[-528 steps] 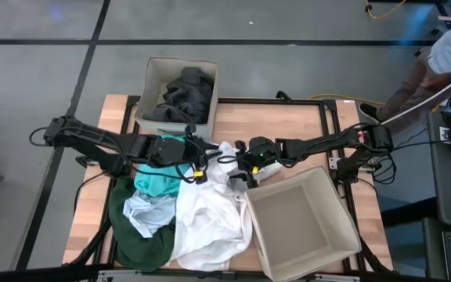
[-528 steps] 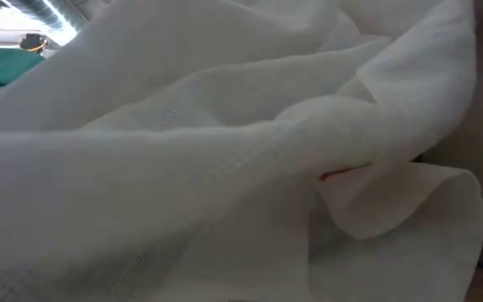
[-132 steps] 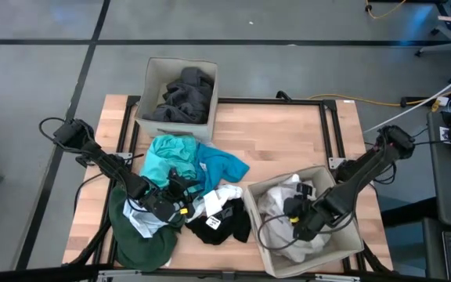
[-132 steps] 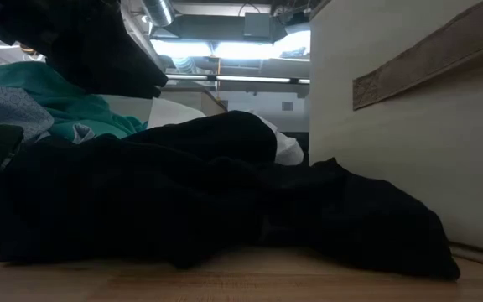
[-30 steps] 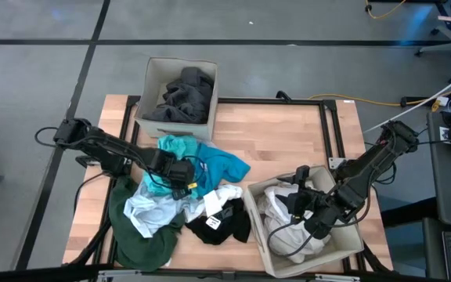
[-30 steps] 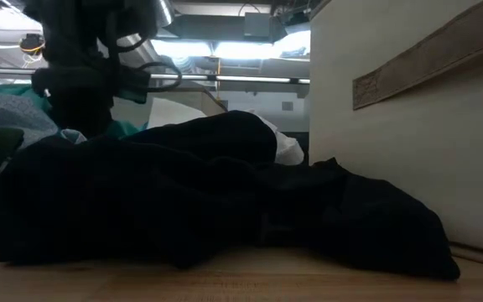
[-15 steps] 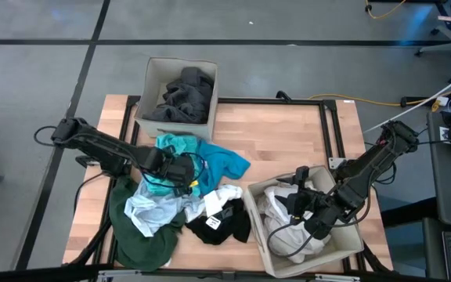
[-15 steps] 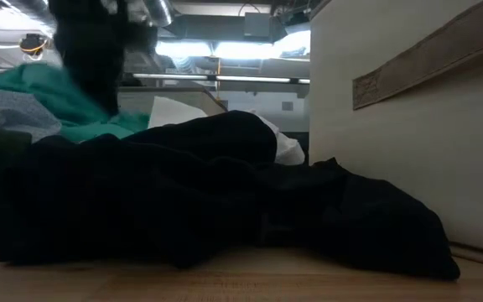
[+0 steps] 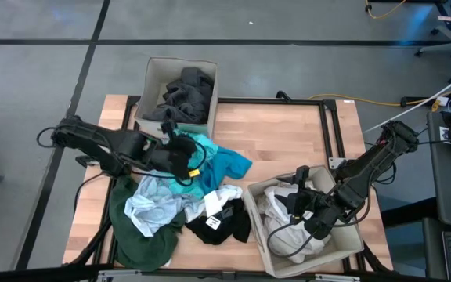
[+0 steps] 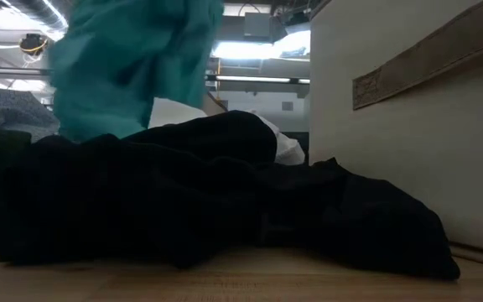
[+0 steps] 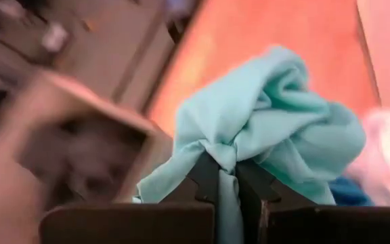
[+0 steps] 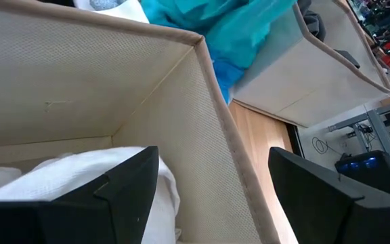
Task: Sort clothes
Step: Put the light blue shorts into the top white laundry bin
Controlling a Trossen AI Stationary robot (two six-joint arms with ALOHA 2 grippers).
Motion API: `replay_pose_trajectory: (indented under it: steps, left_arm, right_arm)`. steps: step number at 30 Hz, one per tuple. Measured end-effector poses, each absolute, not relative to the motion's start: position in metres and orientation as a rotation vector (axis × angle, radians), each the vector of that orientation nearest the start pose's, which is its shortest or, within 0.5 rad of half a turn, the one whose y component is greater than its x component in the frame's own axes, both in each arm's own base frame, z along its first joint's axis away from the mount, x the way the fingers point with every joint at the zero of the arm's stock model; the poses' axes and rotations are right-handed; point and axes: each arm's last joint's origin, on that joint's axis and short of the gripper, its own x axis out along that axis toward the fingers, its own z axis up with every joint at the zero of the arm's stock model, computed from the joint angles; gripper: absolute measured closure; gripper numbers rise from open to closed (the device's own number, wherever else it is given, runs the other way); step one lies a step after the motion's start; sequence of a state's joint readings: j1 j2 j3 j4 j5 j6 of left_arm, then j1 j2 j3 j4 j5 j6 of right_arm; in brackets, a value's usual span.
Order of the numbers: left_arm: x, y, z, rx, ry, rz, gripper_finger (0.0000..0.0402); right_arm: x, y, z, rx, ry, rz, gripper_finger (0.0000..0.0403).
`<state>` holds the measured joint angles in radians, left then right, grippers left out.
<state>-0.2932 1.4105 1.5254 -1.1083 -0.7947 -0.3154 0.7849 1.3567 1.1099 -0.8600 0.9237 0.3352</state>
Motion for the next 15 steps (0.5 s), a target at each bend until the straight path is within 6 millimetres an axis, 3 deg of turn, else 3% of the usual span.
replay_pose_trajectory:
  steps: [7, 15]
  left_arm:
    - [0.250, -0.047, 0.443, 0.503, 0.567, 0.815, 0.0391]
    - [0.254, -0.020, 0.505, 0.622, 0.428, 0.964, 0.0388]
  right_arm:
    - [0.196, 0.164, 0.284, -0.512, 0.681, -0.239, 0.0123]
    - [0.196, 0.164, 0.284, -0.512, 0.681, -0.239, 0.0123]
